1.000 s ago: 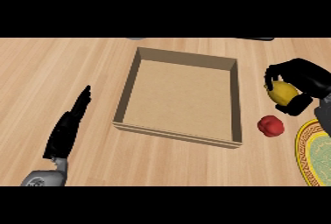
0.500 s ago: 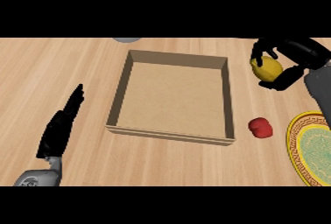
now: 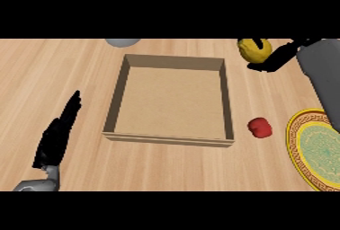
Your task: Pick the lemon from the plate and place it in the cardboard box
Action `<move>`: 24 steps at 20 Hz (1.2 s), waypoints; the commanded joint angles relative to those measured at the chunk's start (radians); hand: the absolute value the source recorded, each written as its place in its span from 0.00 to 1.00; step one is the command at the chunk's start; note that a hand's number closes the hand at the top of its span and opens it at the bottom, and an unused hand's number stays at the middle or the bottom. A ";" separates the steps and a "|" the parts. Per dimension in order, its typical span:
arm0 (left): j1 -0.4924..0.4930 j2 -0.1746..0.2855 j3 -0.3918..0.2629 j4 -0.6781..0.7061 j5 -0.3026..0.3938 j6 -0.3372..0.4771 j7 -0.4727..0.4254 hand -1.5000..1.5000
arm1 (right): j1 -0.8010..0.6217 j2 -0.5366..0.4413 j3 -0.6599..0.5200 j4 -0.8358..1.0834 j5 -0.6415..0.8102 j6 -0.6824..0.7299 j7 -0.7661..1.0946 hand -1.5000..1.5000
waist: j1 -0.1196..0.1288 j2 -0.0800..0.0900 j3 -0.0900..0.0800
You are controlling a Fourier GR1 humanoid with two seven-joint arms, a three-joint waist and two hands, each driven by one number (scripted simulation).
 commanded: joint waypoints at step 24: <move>0.048 -0.011 0.033 -0.026 -0.006 -0.008 -0.005 0.50 | -0.183 0.471 0.182 0.153 0.100 -0.114 0.330 1.00 | -0.018 -0.005 -0.001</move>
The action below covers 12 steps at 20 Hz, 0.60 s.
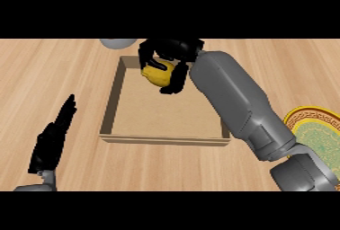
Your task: Pick the lemon from the plate and place it in the cardboard box
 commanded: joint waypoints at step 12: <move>-0.035 -0.002 -0.020 0.012 -0.015 -0.030 -0.015 0.50 | 0.046 0.039 0.081 0.101 -0.316 -0.093 0.070 0.00 | 0.048 0.011 0.000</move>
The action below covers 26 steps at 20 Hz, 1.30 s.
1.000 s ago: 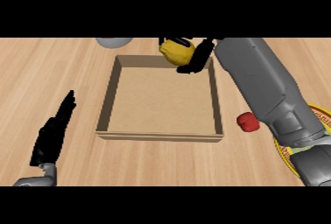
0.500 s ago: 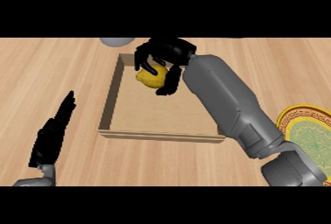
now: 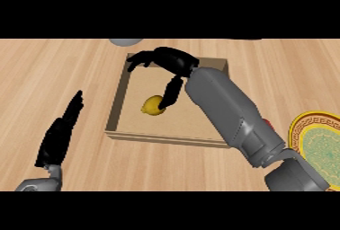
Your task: Pick the lemon from the plate and place it in the cardboard box
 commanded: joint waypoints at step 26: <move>-0.022 -0.009 -0.014 -0.021 -0.008 -0.010 -0.017 0.50 | -0.078 -0.472 -0.477 0.265 -0.444 0.267 0.017 0.00 | 0.048 0.049 0.004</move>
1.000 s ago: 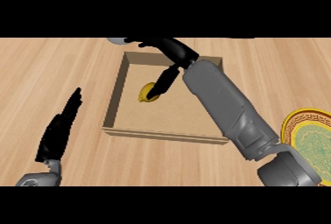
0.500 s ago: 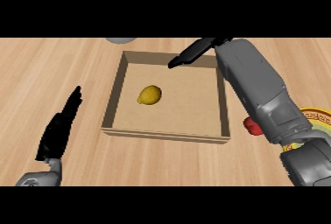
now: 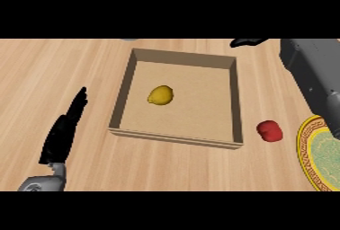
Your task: Pick the lemon from the plate and place it in the cardboard box
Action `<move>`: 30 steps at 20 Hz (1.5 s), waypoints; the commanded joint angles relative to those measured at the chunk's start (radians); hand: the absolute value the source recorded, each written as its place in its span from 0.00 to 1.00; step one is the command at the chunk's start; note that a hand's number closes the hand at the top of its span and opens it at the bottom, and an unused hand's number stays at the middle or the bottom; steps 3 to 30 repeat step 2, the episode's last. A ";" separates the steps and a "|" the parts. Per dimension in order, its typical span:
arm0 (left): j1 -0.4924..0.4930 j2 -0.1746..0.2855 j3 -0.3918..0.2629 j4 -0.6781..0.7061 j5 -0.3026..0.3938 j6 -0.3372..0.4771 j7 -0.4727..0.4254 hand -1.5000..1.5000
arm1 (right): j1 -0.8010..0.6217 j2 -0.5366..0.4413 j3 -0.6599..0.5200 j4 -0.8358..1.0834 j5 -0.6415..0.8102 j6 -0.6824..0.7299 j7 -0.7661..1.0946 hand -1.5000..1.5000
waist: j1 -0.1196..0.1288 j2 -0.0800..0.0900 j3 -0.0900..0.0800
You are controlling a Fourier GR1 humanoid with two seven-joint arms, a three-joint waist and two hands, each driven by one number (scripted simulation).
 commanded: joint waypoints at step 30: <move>-0.025 -0.004 -0.013 -0.004 -0.009 -0.001 0.006 0.50 | 0.010 -0.105 0.005 0.012 0.016 0.105 -0.031 0.00 | 0.020 0.014 0.002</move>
